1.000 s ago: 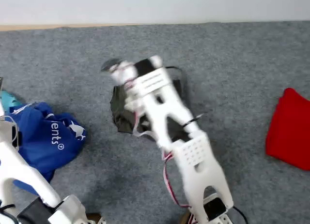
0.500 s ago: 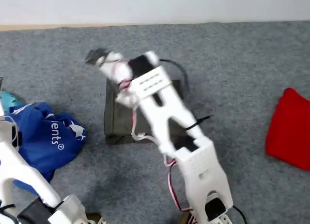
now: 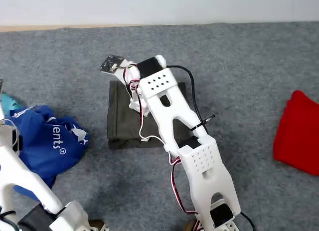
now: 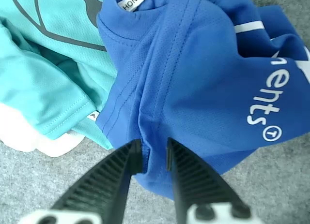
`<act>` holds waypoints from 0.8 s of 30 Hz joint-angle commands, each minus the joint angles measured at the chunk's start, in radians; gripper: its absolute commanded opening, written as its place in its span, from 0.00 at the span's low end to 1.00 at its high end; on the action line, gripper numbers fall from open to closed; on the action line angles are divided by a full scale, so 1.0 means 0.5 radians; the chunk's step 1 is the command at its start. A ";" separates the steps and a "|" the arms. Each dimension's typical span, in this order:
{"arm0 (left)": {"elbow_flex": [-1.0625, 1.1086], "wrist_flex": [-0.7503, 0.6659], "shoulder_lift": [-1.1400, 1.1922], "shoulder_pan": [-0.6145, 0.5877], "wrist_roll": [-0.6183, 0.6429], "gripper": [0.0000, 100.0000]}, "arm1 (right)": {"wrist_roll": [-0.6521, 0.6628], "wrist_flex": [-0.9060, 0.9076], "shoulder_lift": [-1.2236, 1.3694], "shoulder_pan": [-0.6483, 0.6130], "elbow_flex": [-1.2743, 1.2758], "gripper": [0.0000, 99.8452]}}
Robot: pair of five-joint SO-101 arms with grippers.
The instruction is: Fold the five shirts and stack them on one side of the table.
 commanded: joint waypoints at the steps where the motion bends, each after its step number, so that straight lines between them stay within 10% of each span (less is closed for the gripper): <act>1: -0.020 -0.018 -0.021 0.006 0.015 0.09 | -0.160 0.081 -0.146 0.017 0.025 0.01; 24: -0.020 -0.028 -0.021 0.009 0.015 0.09 | -0.218 0.051 -0.609 -0.290 0.577 0.01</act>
